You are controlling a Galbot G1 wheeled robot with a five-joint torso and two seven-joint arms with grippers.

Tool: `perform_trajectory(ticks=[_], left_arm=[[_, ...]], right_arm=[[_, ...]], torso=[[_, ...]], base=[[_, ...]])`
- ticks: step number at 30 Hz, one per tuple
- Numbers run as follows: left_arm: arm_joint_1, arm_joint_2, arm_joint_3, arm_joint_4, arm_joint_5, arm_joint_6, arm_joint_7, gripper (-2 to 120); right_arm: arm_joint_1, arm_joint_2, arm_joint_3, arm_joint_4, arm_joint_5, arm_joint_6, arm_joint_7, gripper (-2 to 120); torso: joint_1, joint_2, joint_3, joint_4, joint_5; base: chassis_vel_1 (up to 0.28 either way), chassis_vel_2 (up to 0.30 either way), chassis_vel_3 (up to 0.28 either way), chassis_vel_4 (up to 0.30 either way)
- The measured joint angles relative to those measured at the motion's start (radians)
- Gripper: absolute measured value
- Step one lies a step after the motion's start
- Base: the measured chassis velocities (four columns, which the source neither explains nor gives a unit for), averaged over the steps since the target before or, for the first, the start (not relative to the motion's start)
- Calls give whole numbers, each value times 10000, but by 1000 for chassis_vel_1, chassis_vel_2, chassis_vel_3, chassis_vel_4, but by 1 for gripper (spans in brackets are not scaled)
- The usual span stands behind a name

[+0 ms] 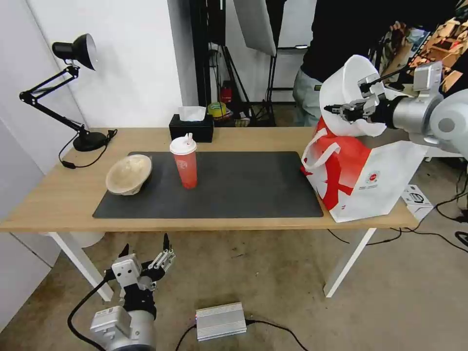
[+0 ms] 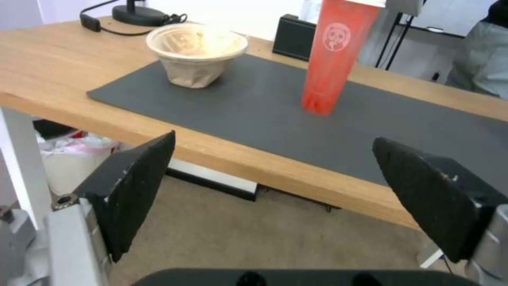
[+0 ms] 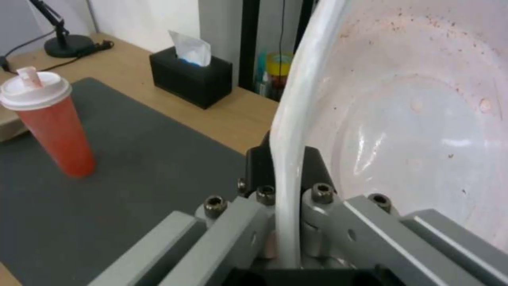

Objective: Pick up the trash from the table and place it into the takeout bag.

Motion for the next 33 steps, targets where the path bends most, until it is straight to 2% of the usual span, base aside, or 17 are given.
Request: perform_trajectory(ticks=[22, 33], left_arm=[[41, -249, 79, -12, 130, 11, 28, 100], [39, -167, 84, -4, 137, 2, 29, 100]], right_arm=[[630, -87, -48, 44, 466, 91, 71, 0], [-637, -294, 895, 334, 416, 92, 126, 0]], torso=[[0, 0, 0, 0, 0], [0, 0, 0, -1, 0]], base=[[0, 0, 0, 0], [0, 0, 0, 0]])
